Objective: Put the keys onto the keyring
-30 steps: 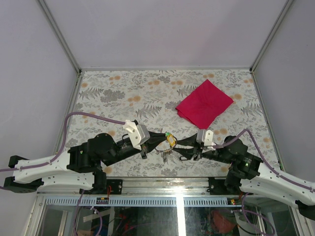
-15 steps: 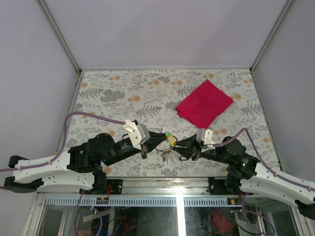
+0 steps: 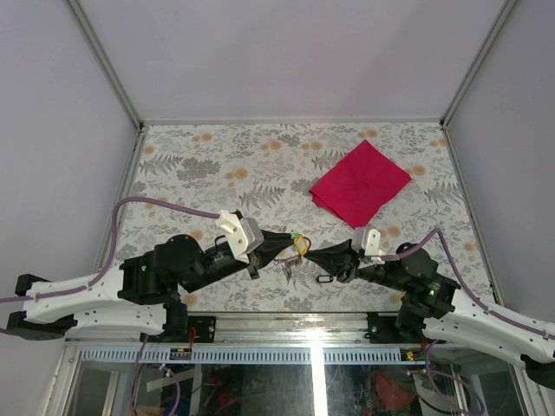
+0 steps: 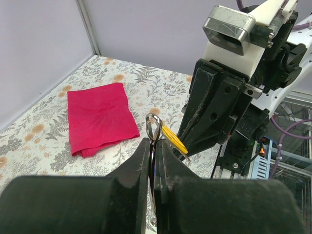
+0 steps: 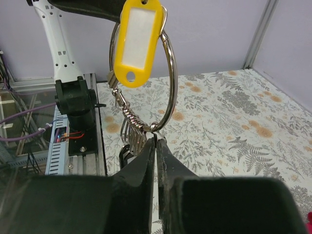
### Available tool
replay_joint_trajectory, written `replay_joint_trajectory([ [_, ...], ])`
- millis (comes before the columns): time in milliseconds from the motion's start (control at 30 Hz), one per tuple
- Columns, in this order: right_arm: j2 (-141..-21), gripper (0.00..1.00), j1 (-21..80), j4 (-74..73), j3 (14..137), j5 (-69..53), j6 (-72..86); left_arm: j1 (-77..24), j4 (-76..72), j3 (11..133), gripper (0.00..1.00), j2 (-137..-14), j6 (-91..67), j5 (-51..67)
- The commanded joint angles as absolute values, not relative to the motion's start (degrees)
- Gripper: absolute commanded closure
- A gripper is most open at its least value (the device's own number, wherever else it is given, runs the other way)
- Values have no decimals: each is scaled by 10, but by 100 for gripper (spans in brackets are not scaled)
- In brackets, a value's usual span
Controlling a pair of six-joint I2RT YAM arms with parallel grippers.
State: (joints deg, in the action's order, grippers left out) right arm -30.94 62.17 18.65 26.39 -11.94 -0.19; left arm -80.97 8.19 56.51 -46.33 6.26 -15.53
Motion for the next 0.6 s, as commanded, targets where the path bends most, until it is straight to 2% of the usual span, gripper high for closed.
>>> replay_joint_trajectory([
  [0, -300, 99, 621, 223, 269, -98, 0, -813, 29, 570, 100, -456, 57, -157],
  [333, -289, 100, 621, 169, 305, -80, -16, -812, 20, 563, 100, -452, 52, -164],
  [567, -297, 100, 621, 215, 284, -66, -29, -813, 12, 565, 100, -456, 51, -160],
])
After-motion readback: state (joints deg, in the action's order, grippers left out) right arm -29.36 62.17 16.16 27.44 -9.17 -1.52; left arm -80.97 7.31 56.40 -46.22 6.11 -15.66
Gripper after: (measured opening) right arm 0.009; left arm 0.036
